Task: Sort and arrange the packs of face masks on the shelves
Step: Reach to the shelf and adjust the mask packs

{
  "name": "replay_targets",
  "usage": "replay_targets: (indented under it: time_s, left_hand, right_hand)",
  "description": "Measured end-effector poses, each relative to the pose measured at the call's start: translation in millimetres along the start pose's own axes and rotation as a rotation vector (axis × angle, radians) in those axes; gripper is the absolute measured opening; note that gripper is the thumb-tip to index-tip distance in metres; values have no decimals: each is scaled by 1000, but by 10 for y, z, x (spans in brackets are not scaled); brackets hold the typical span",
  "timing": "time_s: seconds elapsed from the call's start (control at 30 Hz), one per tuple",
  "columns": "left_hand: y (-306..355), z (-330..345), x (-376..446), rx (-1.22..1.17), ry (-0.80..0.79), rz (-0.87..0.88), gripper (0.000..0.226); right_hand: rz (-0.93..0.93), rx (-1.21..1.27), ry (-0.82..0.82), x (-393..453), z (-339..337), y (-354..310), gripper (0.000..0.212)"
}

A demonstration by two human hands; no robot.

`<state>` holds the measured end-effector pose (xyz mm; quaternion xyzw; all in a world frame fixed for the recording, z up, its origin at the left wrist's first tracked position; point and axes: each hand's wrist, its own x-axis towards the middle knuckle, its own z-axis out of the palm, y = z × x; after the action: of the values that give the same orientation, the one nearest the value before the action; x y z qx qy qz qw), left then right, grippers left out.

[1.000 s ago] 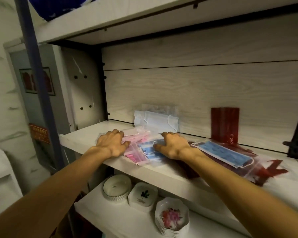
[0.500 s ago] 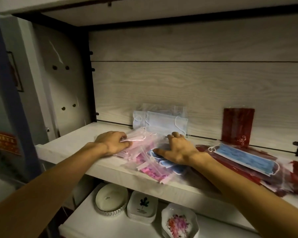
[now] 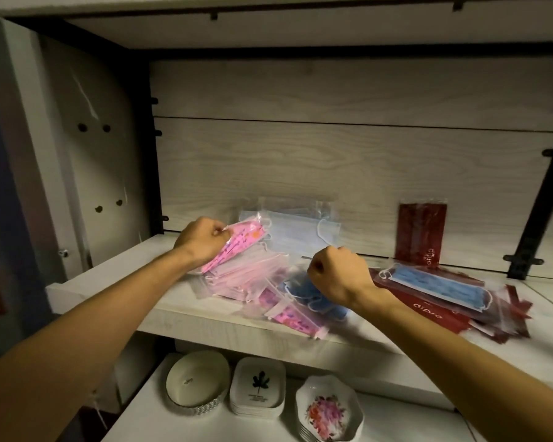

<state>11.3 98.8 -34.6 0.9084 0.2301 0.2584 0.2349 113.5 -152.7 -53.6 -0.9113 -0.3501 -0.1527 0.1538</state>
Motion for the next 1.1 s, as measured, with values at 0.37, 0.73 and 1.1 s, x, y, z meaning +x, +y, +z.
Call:
replay_targets:
  time_s: [0.37, 0.73, 1.1]
  left_hand:
    - [279, -227, 27, -615, 124, -198, 22]
    - [1338, -146, -453, -861, -41, -251, 15]
    - [2651, 471, -1590, -880, -439, 3, 15]
  right_hand:
    - [106, 832, 466, -42, -324, 292, 21]
    - [405, 1317, 631, -630, -1048, 1030, 19]
    - [420, 1364, 547, -2155, -1893, 2011, 16]
